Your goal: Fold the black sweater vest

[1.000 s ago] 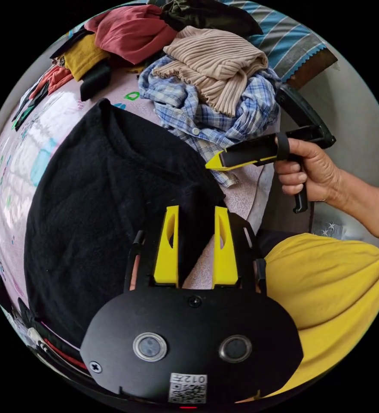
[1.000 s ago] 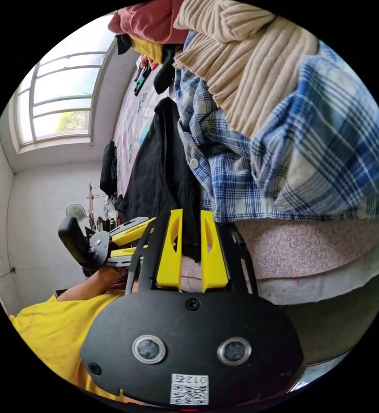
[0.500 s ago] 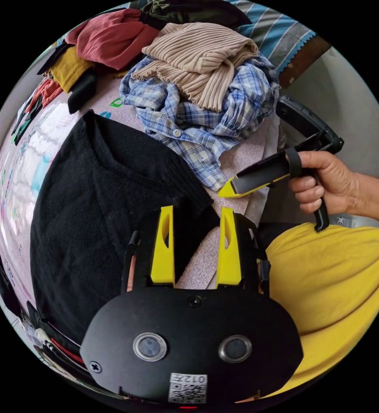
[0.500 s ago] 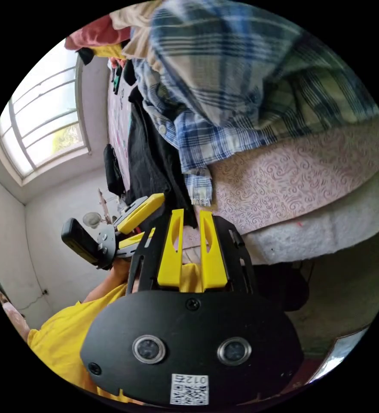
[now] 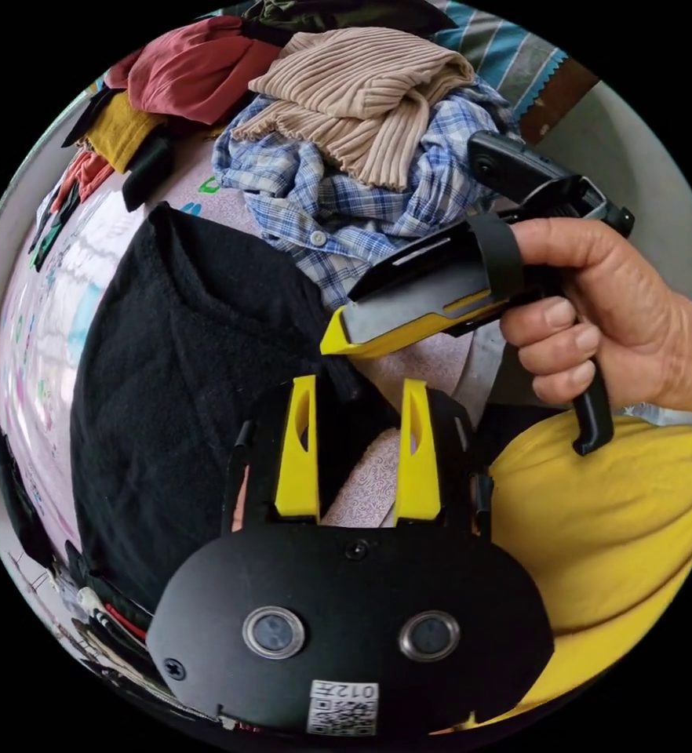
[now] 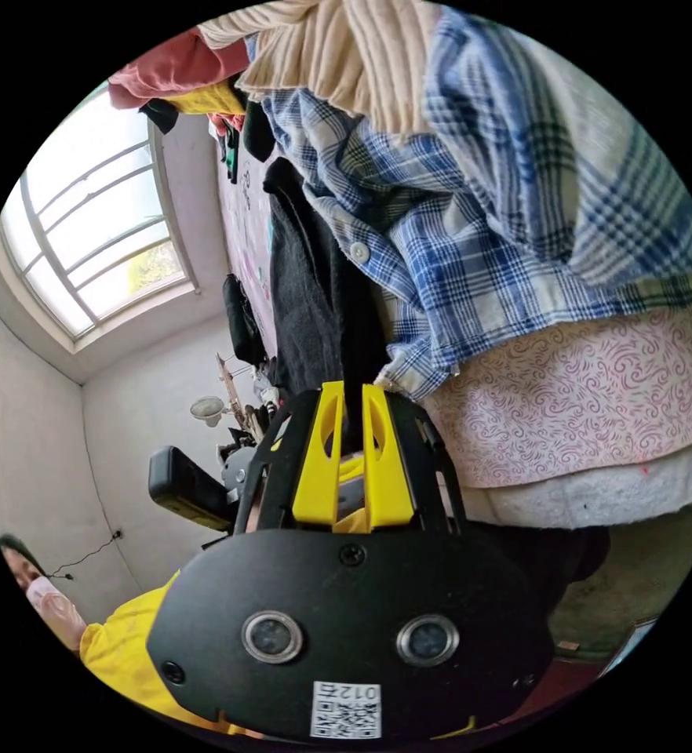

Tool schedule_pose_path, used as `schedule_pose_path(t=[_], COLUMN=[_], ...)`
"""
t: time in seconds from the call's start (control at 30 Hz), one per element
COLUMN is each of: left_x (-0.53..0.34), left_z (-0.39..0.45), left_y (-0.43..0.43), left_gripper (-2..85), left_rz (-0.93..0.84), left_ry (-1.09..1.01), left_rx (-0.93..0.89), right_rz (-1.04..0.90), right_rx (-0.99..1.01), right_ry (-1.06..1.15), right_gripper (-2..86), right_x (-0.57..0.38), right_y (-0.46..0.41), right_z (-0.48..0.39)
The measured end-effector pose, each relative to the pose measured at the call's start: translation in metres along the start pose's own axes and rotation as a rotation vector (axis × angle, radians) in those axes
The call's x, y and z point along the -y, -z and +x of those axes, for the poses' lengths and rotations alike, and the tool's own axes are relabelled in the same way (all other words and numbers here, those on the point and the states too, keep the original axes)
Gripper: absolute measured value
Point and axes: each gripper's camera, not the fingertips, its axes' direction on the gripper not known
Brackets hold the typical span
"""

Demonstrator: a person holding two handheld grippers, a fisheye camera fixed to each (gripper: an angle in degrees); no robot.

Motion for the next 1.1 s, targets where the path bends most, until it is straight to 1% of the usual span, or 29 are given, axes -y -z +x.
schedule_pose_path(t=[0.1,0.2,0.27,0.33,0.37,0.47,0.6,0.7,0.8,0.83,0.87,0.9,1.0,1.1], left_x=[0.004,0.002,-0.007,-0.028,-0.034,-0.056,-0.074,-0.081,-0.090,-0.094,-0.097,-0.101,-0.116,-0.131], left_z=[0.001,-0.013,-0.025,-0.037,-0.039,-0.046,-0.051,-0.051,-0.051,-0.052,-0.052,-0.053,-0.056,-0.058], left_y=[-0.001,0.002,0.009,0.027,0.031,0.050,0.062,0.066,0.070,0.071,0.072,0.074,0.079,0.086], left_gripper=[5.8,3.3,2.5,1.9,1.8,1.5,1.3,1.3,1.3,1.3,1.3,1.3,1.3,1.4], left_rz=[-0.035,-0.035,-0.001,0.089,0.110,0.175,0.206,0.208,0.212,0.216,0.218,0.223,0.240,0.250], left_ry=[0.053,0.121,0.172,0.221,0.228,0.254,0.285,0.286,0.291,0.293,0.295,0.301,0.314,0.323], left_rx=[0.144,0.047,-0.029,-0.101,-0.113,-0.119,-0.137,-0.139,-0.148,-0.151,-0.154,-0.163,-0.178,-0.187], right_rz=[-0.020,-0.031,0.043,0.096,0.117,0.104,0.033,-0.002,-0.046,-0.068,-0.029,-0.041,-0.086,-0.075], right_rx=[0.042,-0.018,-0.166,-0.275,-0.324,-0.370,-0.369,-0.298,-0.341,-0.363,-0.369,-0.370,-0.270,-0.278], right_ry=[-0.024,0.029,0.191,0.318,0.376,0.430,0.352,0.266,0.207,0.185,0.206,0.189,0.166,0.150], right_gripper=[2.2,2.5,3.3,4.4,5.4,8.4,12.1,13.8,14.9,14.4,13.9,13.6,12.1,7.4], right_x=[0.000,-0.002,-0.005,-0.001,0.007,0.047,0.108,0.142,0.161,0.164,0.164,0.165,0.164,0.157], right_y=[-0.004,-0.002,0.015,0.025,0.029,0.027,0.009,-0.005,-0.023,-0.029,-0.027,-0.028,-0.037,-0.044], right_z=[-0.003,-0.019,-0.057,-0.090,-0.109,-0.140,-0.157,-0.166,-0.171,-0.171,-0.176,-0.175,-0.175,-0.173])
